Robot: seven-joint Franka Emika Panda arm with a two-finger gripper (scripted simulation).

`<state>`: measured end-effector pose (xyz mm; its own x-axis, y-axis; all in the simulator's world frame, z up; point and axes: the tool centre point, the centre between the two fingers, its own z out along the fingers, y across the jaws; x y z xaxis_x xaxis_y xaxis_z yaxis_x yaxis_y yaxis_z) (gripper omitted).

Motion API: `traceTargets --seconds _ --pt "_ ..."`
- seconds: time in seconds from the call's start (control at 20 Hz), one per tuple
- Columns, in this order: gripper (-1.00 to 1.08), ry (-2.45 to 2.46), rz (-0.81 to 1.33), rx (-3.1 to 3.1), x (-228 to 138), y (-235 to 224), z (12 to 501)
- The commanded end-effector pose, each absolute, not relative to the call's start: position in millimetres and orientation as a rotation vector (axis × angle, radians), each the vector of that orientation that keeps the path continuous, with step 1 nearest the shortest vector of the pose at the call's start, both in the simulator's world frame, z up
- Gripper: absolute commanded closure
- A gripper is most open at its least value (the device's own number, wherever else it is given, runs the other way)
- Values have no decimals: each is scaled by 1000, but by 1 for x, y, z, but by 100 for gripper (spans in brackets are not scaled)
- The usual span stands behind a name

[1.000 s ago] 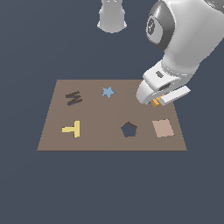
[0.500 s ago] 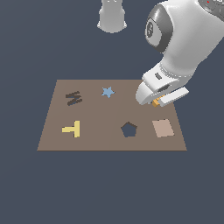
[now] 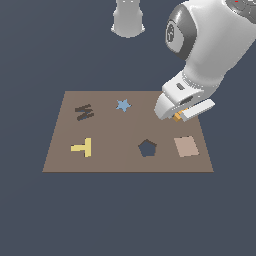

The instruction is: Insert a designated object into the corresponding slot on a board.

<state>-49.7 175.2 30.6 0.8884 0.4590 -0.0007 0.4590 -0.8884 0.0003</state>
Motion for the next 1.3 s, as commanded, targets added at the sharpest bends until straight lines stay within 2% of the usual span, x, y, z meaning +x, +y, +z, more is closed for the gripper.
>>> traceTargets --seconds 0.0,0.6,1.25 --pt "108 761 -1 3047 -52 173 31" --pt "108 1025 0 2969 -80 141 32" --pt "108 1512 0 2753 -115 66 34"
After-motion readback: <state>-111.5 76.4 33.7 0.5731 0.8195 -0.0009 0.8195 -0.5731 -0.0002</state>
